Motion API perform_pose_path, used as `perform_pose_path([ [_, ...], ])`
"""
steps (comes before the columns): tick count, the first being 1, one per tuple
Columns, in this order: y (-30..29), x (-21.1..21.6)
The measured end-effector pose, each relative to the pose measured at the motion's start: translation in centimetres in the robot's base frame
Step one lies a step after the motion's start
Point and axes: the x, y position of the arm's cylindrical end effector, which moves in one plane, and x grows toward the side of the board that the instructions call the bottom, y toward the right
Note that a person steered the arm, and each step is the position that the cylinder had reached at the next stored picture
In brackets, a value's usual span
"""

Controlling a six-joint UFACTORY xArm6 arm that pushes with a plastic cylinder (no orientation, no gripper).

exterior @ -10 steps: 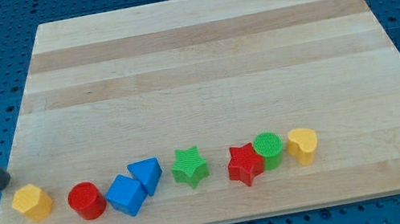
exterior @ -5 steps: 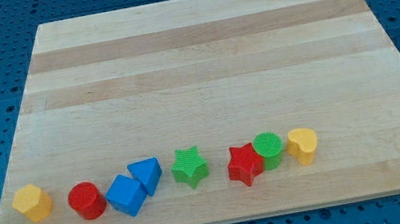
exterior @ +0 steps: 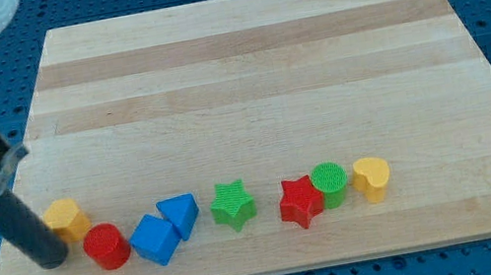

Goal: Move the yellow hexagon above the yellow heart

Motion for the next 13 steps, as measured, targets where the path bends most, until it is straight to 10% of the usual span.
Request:
perform_pose_path([
  [13,8.1,-8.6],
])
